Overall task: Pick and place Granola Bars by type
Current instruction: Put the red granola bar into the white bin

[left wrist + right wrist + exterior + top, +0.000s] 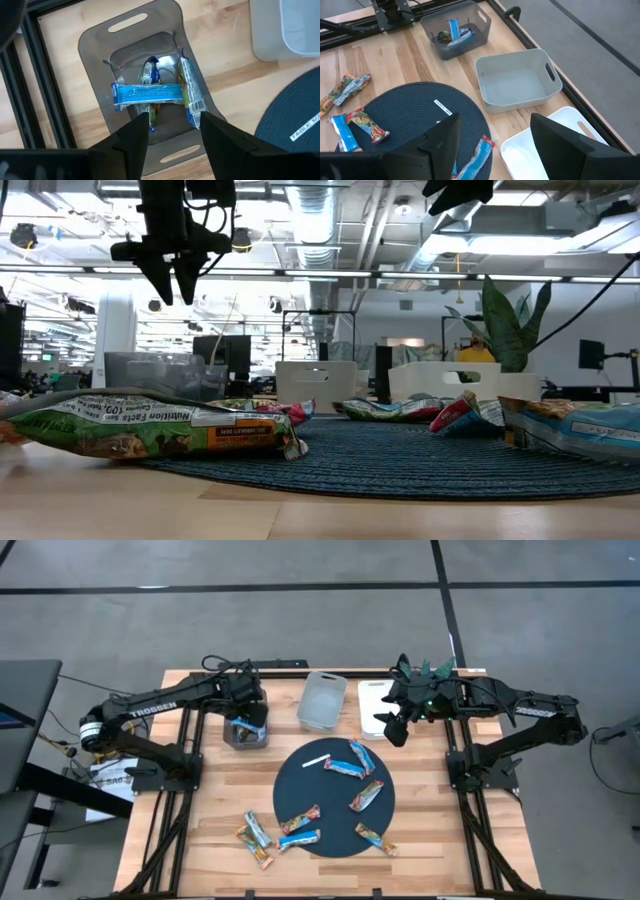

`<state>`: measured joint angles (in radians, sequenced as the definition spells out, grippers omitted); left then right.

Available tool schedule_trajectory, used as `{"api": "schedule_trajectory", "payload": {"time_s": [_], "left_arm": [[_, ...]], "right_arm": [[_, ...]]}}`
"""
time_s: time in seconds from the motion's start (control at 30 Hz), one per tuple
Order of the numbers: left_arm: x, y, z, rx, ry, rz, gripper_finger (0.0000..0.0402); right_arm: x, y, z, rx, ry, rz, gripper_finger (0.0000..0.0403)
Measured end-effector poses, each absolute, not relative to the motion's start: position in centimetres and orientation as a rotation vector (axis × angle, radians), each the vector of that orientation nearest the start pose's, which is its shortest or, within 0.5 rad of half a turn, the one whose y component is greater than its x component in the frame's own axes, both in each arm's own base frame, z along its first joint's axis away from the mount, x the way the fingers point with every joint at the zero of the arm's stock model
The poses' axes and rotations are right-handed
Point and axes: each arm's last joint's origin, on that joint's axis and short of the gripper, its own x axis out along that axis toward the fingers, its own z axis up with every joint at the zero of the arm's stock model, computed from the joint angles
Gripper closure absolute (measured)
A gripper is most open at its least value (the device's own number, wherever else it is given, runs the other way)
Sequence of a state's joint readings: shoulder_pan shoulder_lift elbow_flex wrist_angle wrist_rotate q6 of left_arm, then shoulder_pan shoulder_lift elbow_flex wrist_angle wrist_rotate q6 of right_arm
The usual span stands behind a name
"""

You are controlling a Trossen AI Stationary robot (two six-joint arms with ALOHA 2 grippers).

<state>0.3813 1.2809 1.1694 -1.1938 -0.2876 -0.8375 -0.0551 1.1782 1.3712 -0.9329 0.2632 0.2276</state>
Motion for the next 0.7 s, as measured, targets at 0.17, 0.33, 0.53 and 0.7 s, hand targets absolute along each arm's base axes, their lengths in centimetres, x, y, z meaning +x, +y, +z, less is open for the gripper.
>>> {"api": "schedule_trajectory", "payload": {"time_s": [0.17, 0.33, 0.53, 0.7], "left_arm": [[20.5, 8.9, 29.7, -0.740, 1.016, 0.998, 0.0230], [21.2, 8.2, 30.8, -0.683, 0.905, 0.876, 0.0231], [21.0, 5.3, 33.9, -0.535, 0.700, 0.675, 0.0231], [20.2, 2.5, 35.6, -0.494, 0.600, 0.520, 0.0231]], "right_arm": [[21.8, -2.0, 38.9, 0.138, 0.702, -0.384, 0.0168], [21.6, -1.9, 38.6, 0.124, 0.741, -0.359, 0.0168], [20.5, -1.6, 38.2, 0.144, 0.839, -0.306, 0.0168], [19.2, -0.7, 38.0, 0.176, 0.892, -0.296, 0.0168]]}}
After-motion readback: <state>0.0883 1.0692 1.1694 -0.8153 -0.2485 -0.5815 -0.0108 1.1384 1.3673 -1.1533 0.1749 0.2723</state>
